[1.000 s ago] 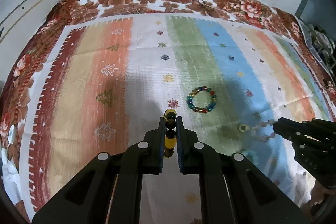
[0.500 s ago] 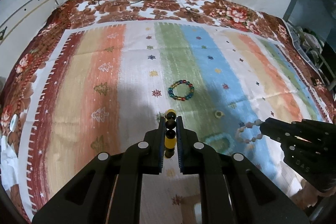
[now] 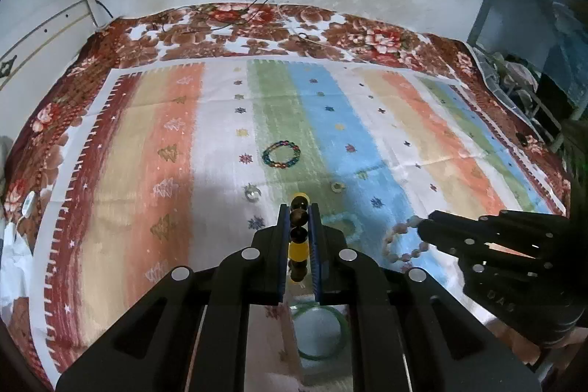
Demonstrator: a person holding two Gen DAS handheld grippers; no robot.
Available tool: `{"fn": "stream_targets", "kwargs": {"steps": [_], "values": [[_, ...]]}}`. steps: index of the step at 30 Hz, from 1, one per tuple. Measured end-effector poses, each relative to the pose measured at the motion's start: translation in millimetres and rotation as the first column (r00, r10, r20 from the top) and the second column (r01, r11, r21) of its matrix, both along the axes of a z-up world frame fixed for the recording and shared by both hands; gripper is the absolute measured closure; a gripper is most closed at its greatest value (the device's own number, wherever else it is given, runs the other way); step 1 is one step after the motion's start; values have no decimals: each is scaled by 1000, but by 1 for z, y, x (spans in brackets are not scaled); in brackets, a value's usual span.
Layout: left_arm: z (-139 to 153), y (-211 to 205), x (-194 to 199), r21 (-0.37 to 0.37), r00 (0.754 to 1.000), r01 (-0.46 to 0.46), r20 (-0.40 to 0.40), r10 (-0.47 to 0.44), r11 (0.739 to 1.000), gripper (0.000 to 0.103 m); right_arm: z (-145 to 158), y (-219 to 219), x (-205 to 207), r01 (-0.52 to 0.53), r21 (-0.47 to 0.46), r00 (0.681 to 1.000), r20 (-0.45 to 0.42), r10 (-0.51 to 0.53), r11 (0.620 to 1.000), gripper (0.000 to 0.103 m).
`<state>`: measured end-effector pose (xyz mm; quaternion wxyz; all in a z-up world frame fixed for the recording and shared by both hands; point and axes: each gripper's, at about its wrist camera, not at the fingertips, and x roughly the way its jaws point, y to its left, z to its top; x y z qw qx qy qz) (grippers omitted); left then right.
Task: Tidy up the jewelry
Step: 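Lift and carry the black-yellow bracelet in left tool while right tool carries the charm bracelet to the tin, then open left tool over the tin box while right tool drops the charm bracelet in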
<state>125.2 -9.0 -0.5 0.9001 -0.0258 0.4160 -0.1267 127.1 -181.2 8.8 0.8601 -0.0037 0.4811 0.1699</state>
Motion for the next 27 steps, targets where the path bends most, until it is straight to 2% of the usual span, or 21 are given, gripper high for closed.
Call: {"fn": "stream_targets", "kwargs": {"steps": [9, 15, 27], "values": [[2, -9, -37, -5, 999, 32, 21, -32, 999, 94, 2, -2, -32, -21, 23, 1000, 5, 21, 1000, 90], [-8, -9, -55, -13, 999, 39, -3, -39, 999, 94, -8, 0, -47, -35, 20, 999, -17, 35, 999, 90], [-27, -18, -61, 12, 997, 58, -50, -57, 998, 94, -22, -2, -48, -39, 11, 998, -57, 39, 999, 90]]}}
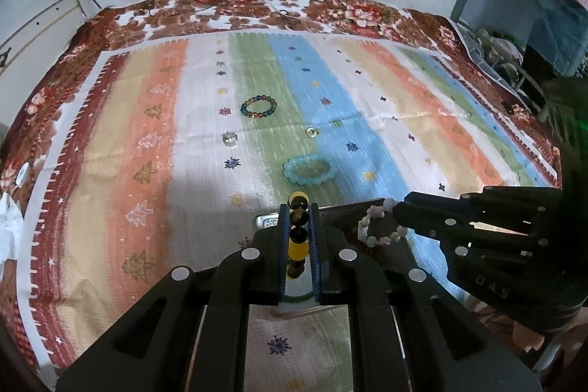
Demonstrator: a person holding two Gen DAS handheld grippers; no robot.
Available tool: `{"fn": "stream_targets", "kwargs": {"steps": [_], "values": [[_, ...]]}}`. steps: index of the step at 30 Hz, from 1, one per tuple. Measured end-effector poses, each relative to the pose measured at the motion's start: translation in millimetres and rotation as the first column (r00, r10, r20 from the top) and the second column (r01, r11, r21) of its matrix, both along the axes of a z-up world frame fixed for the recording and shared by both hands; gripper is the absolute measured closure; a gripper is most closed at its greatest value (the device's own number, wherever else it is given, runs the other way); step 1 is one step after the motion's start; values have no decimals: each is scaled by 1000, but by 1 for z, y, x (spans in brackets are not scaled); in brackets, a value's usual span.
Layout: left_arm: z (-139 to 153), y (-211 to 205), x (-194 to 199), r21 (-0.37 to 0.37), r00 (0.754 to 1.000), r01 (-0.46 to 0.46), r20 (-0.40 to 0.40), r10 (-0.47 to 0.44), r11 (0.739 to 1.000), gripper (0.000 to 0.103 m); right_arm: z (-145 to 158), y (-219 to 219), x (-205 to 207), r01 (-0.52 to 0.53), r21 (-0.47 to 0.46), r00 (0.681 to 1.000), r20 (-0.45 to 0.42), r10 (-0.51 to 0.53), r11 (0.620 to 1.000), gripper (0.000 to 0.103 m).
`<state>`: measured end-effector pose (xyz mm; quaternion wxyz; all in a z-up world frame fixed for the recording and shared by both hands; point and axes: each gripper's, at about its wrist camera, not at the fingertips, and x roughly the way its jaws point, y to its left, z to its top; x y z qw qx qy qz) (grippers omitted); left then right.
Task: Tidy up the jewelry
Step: 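Open left tool over the tin box while right tool drops the charm bracelet in, then move left tool to the small silver ring while right tool moves to the aqua bracelet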
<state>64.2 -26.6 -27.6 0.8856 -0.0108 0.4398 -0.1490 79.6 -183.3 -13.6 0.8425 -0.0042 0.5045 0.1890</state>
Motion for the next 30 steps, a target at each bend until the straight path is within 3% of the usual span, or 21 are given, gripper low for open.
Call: {"fn": "stream_targets", "kwargs": {"steps": [8, 10, 11, 12, 13, 17, 20, 30], "values": [[-9, -7, 1, 14, 999, 27, -34, -27, 1000, 93, -11, -1, 3, -9, 0, 999, -53, 9, 1000, 89], [-11, -10, 1, 17, 998, 45, -47, -44, 999, 93, -11, -1, 4, -4, -9, 999, -50, 4, 1000, 81], [-12, -11, 1, 17, 998, 51, -49, -50, 999, 93, -11, -1, 4, 0, -11, 999, -47, -1, 1000, 66], [-12, -11, 2, 20, 998, 49, -48, -48, 999, 87, -10, -3, 4, 7, -15, 999, -41, -7, 1000, 59], [-13, -10, 3, 21, 998, 46, -48, -45, 999, 79, -10, -4, 4, 10, -16, 999, -39, -10, 1000, 59], [-12, -3, 7, 14, 998, 22, -52, -22, 1000, 77, -11, -7, 7, 24, -15, 999, -43, -25, 1000, 59], [-11, 4, 13, 15, 999, 0, -51, 1, 1000, 70, -12, -9, 10, 38, -17, 998, -44, -39, 999, 59], [-20, 30, 54, 62, 992, -86, -83, 91, 994, 68, -15, -16, 35, 90, -27, 995, -39, -91, 996, 59]]}}
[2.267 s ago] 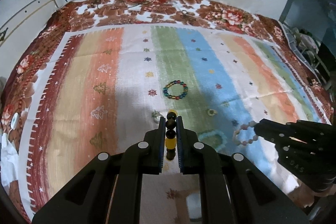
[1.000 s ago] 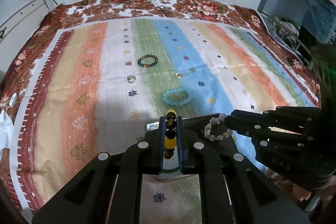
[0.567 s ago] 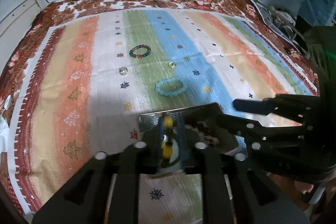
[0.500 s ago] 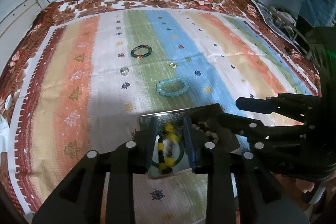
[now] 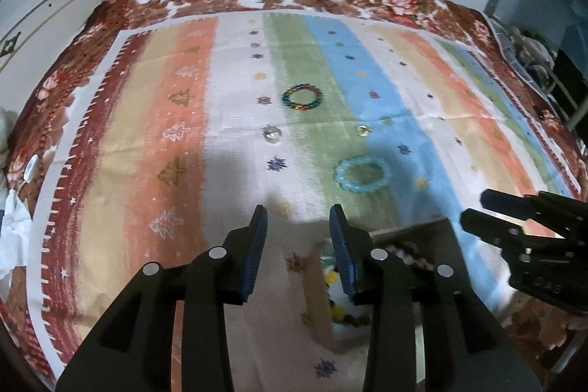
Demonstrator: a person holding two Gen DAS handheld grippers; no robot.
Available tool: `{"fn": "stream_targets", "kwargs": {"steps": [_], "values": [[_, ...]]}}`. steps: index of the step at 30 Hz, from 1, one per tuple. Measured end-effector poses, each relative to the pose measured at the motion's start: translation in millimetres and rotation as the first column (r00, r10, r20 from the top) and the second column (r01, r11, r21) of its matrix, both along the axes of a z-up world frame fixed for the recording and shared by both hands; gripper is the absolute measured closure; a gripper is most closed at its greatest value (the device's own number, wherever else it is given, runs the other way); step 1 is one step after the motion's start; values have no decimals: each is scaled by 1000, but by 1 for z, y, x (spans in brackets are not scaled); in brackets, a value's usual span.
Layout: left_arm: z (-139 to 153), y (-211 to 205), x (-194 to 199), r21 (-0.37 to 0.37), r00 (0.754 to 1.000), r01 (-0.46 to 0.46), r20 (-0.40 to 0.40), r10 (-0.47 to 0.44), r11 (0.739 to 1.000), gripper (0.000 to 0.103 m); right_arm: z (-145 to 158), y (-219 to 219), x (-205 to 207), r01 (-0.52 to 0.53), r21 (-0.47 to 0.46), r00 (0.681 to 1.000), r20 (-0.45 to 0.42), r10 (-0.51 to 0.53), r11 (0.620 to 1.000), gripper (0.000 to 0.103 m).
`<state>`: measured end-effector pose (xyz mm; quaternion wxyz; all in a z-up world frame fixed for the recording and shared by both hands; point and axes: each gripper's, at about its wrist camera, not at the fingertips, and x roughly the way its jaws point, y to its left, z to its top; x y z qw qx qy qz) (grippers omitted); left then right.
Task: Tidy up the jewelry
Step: 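Move left tool to the small silver ring while right tool moves to the aqua bracelet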
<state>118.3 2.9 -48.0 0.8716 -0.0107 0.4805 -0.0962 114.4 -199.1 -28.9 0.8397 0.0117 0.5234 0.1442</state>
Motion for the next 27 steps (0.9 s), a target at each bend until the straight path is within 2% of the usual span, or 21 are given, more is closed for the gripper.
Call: {"fn": "stream_targets", "kwargs": {"steps": [14, 27], "values": [[-24, 3, 48, 29, 998, -13, -61, 15, 1000, 65, -16, 1, 37, 5, -12, 999, -41, -5, 1000, 53], [-49, 7, 100, 27, 992, -27, -125, 31, 999, 63, -48, 7, 79, 0, -20, 993, -118, -2, 1000, 52]]}}
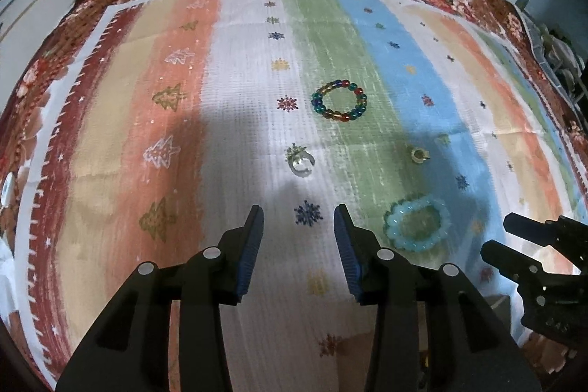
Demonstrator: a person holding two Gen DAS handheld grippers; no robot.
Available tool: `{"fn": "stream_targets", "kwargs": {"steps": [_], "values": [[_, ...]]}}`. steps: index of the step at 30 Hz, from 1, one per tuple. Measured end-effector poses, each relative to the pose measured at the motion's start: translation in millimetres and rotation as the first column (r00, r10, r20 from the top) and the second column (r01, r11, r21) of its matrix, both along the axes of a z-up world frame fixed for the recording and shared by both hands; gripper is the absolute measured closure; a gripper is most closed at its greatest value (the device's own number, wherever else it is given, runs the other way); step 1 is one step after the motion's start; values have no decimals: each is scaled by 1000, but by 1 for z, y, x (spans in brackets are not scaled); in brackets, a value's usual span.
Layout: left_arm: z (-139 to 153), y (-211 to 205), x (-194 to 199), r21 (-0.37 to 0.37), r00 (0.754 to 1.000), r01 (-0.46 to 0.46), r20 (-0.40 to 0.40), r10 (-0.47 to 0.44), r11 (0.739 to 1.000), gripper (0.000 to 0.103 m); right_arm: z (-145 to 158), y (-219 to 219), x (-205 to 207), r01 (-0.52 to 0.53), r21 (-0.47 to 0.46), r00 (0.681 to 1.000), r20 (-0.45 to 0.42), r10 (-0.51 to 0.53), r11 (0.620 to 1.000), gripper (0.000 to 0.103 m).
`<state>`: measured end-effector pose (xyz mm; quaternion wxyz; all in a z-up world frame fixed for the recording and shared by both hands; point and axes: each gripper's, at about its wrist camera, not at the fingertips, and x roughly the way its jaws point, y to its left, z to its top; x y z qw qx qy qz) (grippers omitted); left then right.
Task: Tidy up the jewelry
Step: 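Move left tool to the small silver ring while right tool moves to the aqua bracelet, then close left tool on the silver ring while right tool closes on the aqua bracelet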
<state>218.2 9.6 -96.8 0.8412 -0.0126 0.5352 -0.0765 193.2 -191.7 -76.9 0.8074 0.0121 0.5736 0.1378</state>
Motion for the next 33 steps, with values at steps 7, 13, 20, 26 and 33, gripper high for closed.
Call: {"fn": "stream_targets", "kwargs": {"steps": [7, 13, 20, 26, 33], "values": [[-12, -3, 20, 10, 1000, 12, -19, -12, 1000, 60, -14, 7, 18, -11, -12, 1000, -29, 11, 1000, 52], [-26, -6, 37, -5, 999, 17, -50, -17, 1000, 59, -26, 12, 31, -10, 0, 998, -56, 10, 1000, 52], [-39, -7, 53, 0, 997, 18, -74, -18, 1000, 59, -42, 23, 42, -33, -4, 995, -91, 33, 999, 52], [-43, -10, 59, -11, 996, 26, -81, -27, 1000, 59, -47, 32, 51, -49, -14, 994, -96, 47, 999, 52], [-52, -12, 62, -2, 994, 36, -100, -36, 999, 59, -48, 37, 53, -66, 9, 991, -116, 67, 998, 51]]}}
